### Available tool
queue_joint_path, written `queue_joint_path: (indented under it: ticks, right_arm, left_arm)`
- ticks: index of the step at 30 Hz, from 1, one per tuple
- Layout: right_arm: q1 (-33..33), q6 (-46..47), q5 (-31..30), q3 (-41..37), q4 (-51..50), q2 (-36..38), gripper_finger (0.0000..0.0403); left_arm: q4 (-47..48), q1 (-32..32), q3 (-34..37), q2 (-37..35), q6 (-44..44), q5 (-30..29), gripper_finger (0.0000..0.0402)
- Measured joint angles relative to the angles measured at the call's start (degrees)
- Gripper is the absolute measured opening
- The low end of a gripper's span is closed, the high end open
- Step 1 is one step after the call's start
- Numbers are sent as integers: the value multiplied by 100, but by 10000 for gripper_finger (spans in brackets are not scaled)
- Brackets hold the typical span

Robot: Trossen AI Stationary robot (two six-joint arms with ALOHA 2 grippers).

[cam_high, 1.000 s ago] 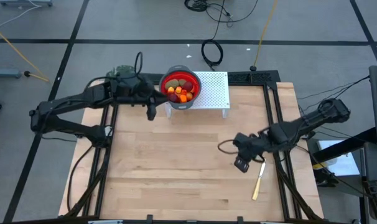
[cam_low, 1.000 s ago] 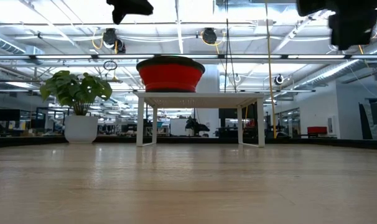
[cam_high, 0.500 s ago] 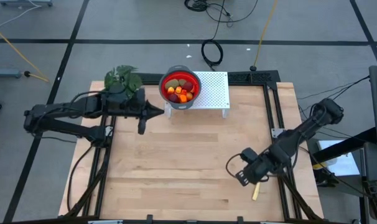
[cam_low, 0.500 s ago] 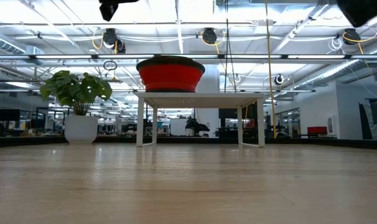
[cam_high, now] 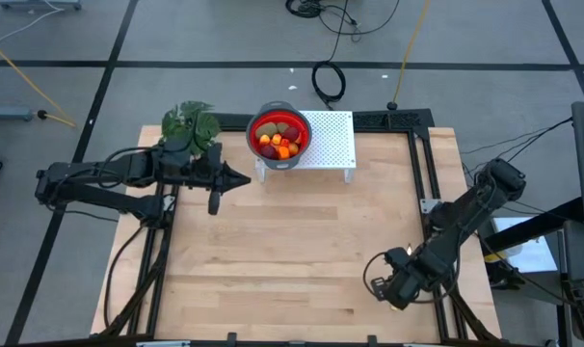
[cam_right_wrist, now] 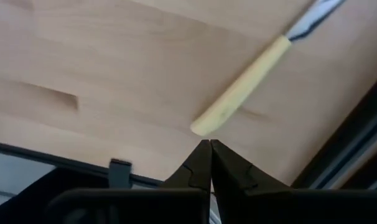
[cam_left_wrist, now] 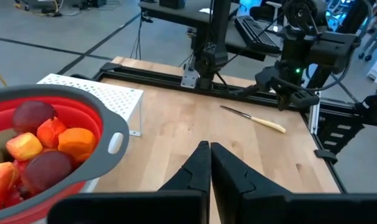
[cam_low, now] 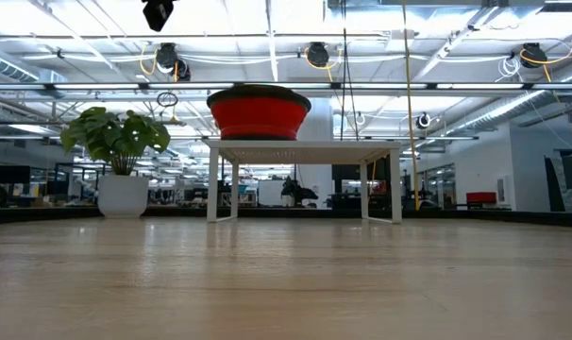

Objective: Pick & Place Fruit
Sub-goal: Put the yellow table knife on the shelf

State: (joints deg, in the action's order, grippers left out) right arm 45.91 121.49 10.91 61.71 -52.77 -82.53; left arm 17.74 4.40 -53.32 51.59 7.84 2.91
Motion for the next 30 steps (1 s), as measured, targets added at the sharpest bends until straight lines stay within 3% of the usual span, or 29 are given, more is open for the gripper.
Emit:
queue_joint_path:
  ticks: [8,22,30]
  right_arm:
    - [269,673,115,0,111,-108,33]
    - [271,1127,103,-64,198,-106,172]
    - [269,1233,121,-906,1345,-108,218]
  left_arm:
    - [2,-17,0,2,-20,3,10]
    - [9,-26,0,2,-322,101,17]
    - [63,-214,0,2,-481,210,8]
